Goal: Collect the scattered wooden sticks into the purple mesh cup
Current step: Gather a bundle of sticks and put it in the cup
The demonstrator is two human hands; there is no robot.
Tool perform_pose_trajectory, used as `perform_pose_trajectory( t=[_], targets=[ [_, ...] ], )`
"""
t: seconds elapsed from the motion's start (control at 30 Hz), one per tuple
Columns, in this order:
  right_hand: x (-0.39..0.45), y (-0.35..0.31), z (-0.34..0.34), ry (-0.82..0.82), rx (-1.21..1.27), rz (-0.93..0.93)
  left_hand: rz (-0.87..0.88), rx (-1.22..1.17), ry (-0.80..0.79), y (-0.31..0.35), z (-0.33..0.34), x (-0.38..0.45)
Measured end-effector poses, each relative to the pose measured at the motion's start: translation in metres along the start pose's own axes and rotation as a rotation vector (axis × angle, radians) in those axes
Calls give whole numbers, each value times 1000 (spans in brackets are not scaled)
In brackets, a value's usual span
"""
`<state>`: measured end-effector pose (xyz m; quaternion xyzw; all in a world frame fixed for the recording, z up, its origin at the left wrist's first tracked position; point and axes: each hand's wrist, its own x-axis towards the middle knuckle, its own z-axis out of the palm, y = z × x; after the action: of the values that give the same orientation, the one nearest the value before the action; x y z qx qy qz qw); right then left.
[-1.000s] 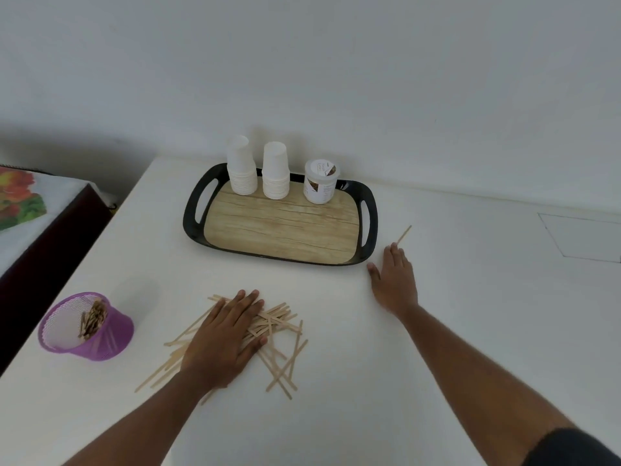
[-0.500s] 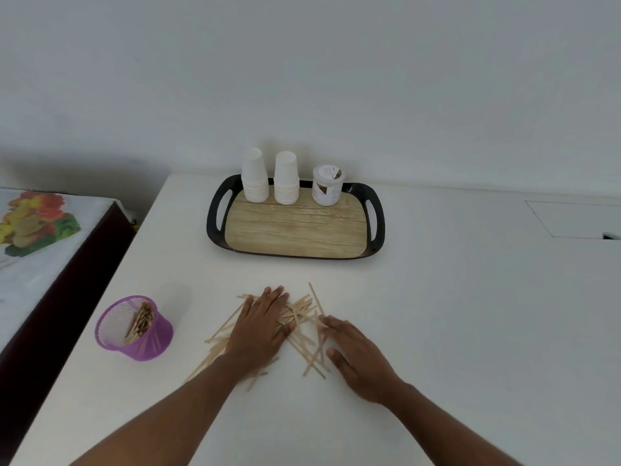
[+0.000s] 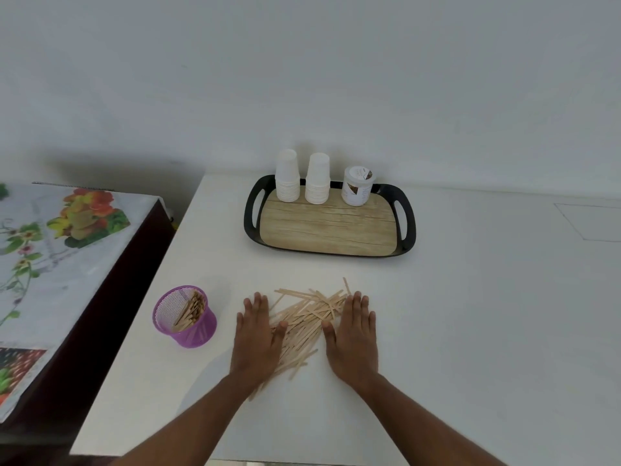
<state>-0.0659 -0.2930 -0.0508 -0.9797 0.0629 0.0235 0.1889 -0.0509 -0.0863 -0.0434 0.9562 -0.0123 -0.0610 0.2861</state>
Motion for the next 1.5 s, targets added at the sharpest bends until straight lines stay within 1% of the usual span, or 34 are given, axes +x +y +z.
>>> perform_pose_trajectory(
  t=[0.07,0.13,0.2,0.27,0.3,0.33,0.37,0.4,0.47,0.57,0.67,0.73,0.83,0.97,1.07,1.13,1.17,1.23,1.3,1.4,1.5],
  targets=[
    [2,-12,3,-42,7,-38,79,0,-27,3,6,-3],
    [4,-20,5,-104,21,-135,147,-71,-80,11,10,-3],
    [6,-24,3,-166,137,-213,188,-157,-140,17,13,-3],
    [6,-24,-9,-150,360,-163,195,-205,-155,17,11,-3],
    [6,-19,-16,-105,413,-119,194,-217,-140,14,8,-3],
    [6,-11,-24,-43,389,-84,196,-218,-122,8,3,-3],
    [5,0,-32,4,308,-66,203,-199,-113,0,-2,-4],
    [3,11,-38,13,217,-58,216,-154,-116,-11,-8,-5],
    [-4,30,-49,-84,104,-37,252,-5,-163,-36,-20,-8],
    [-18,38,-54,-228,102,-21,326,220,-248,-58,-30,-17],
    [-23,24,-50,-264,161,-4,383,344,-240,-53,-26,-25],
    [-23,8,-45,-239,224,51,388,375,-203,-44,-19,-27],
    [-21,-17,-37,-153,305,115,362,378,-157,-29,-9,-25],
    [-16,-38,-34,-88,422,125,290,358,-122,-12,2,-20],
    [-6,-35,-41,-60,485,107,243,229,-81,-12,5,-17],
    [7,-25,-51,-22,429,2,236,139,-51,-18,1,-15],
    [14,-20,-56,-31,330,-91,241,138,-39,-22,-2,-15],
    [31,-14,-67,-128,53,-314,253,173,-41,-30,-8,-15],
    [47,-16,-72,-266,-166,-515,275,229,-56,-34,-10,-17],
    [66,-30,-70,-412,-357,-737,295,297,-56,-34,-8,-19],
    [80,-47,-66,-422,-469,-854,288,332,-68,-35,-6,-18]
  ],
)
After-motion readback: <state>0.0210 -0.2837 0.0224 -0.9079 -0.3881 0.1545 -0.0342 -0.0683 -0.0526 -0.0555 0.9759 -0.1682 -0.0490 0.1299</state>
